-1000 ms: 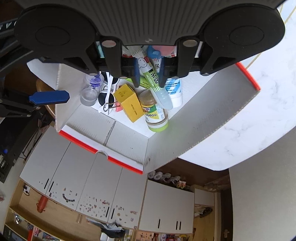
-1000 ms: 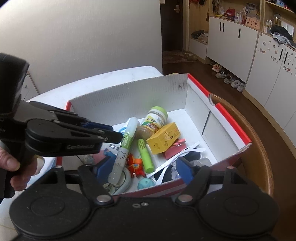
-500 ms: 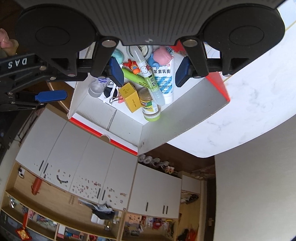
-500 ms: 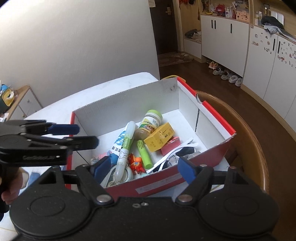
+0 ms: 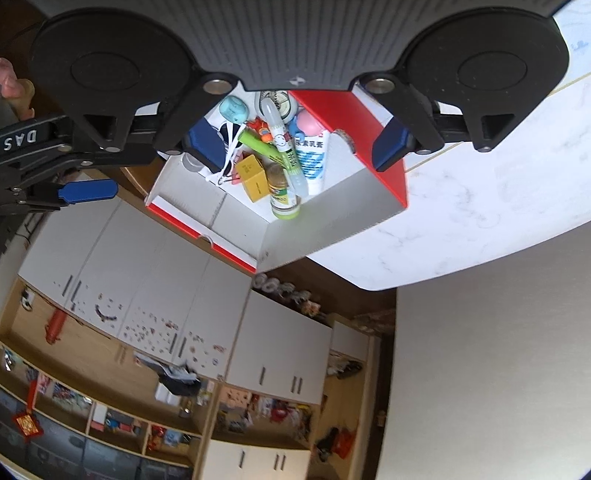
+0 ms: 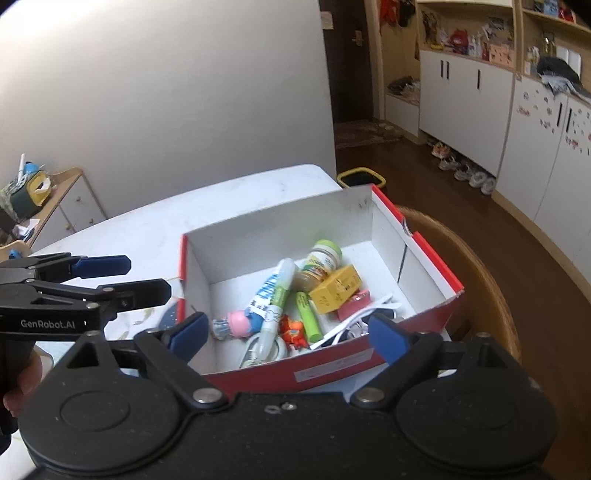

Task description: Organize rigid objects

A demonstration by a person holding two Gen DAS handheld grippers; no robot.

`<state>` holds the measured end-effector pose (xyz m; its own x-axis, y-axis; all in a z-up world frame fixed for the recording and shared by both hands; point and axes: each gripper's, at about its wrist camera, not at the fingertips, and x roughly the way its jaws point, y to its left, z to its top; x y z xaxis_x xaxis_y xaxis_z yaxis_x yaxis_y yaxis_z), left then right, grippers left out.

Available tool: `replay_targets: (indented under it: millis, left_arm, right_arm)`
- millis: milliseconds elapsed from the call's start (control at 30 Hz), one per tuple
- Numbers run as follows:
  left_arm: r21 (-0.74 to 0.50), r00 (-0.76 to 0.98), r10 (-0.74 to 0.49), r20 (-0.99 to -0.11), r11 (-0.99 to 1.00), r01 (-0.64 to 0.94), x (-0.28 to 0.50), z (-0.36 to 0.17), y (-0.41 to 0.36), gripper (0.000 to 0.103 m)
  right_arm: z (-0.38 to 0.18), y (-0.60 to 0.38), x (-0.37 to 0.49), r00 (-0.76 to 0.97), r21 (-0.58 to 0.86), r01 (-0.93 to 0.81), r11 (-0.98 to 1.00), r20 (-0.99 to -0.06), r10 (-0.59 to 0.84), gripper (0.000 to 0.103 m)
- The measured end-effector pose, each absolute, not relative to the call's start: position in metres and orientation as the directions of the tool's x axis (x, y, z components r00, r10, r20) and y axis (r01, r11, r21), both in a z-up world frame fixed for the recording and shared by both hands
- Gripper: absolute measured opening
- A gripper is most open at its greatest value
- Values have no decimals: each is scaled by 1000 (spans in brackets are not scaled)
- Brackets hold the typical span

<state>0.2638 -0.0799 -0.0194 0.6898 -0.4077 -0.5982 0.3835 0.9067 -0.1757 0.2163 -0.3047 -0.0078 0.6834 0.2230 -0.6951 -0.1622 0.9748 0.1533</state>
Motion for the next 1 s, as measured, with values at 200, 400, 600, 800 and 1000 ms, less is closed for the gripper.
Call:
replay_targets:
  millis: [200,400,600,800,1000]
  left_arm:
    - [-183,715,-389,-580,918,352,240,-10,-75,103]
    - [-174,718,-384,-580,920,351,215,-5,-79,103]
    - [-152,721,-353,-597,931,331,193,-3,-86,103]
    - [-154,719,-359,-594,929,337,177,-4,-85,103]
    - [-147,729,-340,-594,937,317,169,-3,-87,103]
  right_arm:
    - [8,-293,198,704,141,-200,969,-668,243,100]
    - [15,-293,175,726,156,-210,965,-636,261,102]
    - [13,-290,155,731,171,-211,962,-625,272,102]
    - [12,-293,139,728,195,-197,961,-628,276,102]
    - [9,-297,128,725,221,-180,959,-629,281,102]
